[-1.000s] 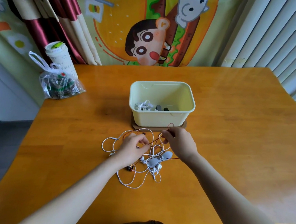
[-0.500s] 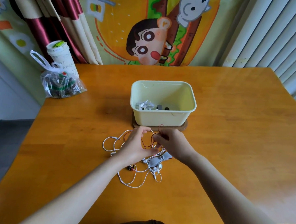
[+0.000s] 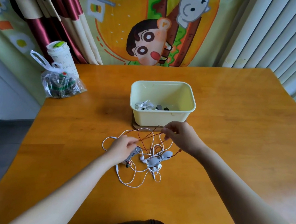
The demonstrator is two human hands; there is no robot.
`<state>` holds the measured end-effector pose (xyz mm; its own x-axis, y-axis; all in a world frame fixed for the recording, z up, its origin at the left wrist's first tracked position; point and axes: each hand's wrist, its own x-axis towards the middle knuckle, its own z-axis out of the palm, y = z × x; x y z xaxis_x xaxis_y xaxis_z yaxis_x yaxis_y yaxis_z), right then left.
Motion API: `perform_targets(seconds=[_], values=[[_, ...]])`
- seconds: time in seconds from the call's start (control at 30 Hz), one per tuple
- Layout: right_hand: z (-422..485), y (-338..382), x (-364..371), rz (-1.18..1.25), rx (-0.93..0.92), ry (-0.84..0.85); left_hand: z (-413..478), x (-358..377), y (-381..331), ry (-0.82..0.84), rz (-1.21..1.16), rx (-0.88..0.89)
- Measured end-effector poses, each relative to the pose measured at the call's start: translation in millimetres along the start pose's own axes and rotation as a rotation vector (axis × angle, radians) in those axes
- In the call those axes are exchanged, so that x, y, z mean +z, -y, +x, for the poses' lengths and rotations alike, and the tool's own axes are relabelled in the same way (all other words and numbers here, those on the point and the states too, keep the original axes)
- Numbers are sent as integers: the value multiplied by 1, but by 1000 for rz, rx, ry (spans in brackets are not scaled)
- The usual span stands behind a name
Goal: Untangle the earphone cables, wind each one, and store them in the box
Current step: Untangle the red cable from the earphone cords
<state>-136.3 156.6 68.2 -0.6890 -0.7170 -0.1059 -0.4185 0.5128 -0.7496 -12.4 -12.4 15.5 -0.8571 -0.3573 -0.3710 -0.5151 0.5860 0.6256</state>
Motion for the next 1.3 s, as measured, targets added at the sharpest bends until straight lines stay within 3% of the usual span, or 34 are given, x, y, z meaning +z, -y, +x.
perform_targets(seconds=[0.07, 0.2, 0.3, 0.47, 0.63, 0.7, 0.77, 0.87, 0.93, 1.1, 1.3], values=[[-1, 4, 2, -35, -27, 43, -3, 1, -9, 12, -25, 35], [-4, 12, 8, -42, -113, 88, -8, 1, -47, 56, -279, 297], [-2, 10, 2, -13, -100, 77, -9, -4, -58, 88, -273, 357], [5, -16, -8, 1, 18, 177, -3, -15, -40, -56, -276, 236], [7, -41, -10, -13, 142, 227, 8, -30, -18, -341, -518, 21], [9, -46, -16, -24, 162, 90, 9, -33, -13, -363, -547, -16], [12, -37, -22, 26, 137, -167, 7, -33, -16, -324, -533, -26], [12, 1, -35, 55, -72, -555, 3, -28, -33, -243, -593, 20], [9, 29, -40, 27, -208, -618, 1, -26, -50, -200, -682, 70], [6, 35, -15, -193, -172, -339, -8, -23, -80, -96, -924, 122], [-10, 23, 14, -87, -220, -131, -11, -17, -77, -112, -930, 44]])
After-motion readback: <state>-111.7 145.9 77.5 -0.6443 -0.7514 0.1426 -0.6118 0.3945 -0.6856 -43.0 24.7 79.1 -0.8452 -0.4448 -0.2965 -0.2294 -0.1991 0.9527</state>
